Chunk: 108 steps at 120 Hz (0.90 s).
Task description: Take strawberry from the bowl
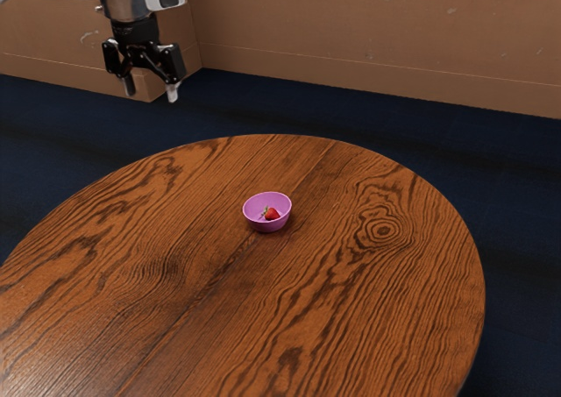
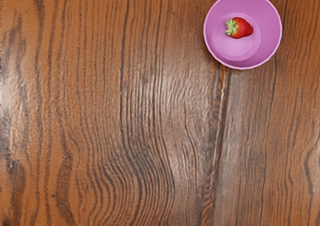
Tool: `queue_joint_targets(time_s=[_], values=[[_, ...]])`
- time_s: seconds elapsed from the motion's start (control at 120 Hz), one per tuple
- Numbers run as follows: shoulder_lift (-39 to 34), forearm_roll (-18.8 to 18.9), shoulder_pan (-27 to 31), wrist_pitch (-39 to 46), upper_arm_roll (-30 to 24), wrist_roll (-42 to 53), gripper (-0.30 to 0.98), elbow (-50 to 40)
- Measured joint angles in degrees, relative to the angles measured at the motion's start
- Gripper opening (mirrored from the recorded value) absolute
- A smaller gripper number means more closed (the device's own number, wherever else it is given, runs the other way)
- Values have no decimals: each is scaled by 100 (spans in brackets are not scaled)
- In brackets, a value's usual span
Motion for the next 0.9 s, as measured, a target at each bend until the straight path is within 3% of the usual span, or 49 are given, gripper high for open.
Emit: queue_joint_targets(time_s=[0.1, 0.292, 0.4, 0.517, 0.675, 0.9], values=[[-5, -24, 19, -9, -8, -12, 69, -2], [-26, -475, 445, -56, -8, -36, 69, -63], [6, -77, -294, 134, -56, 293, 67, -6], [919, 174, -491, 1005, -71, 1230, 66, 131], [2457, 292, -237, 1846, -497, 2429, 62, 1163], [3194, 352, -71, 2457, -870, 3824, 60, 1347]])
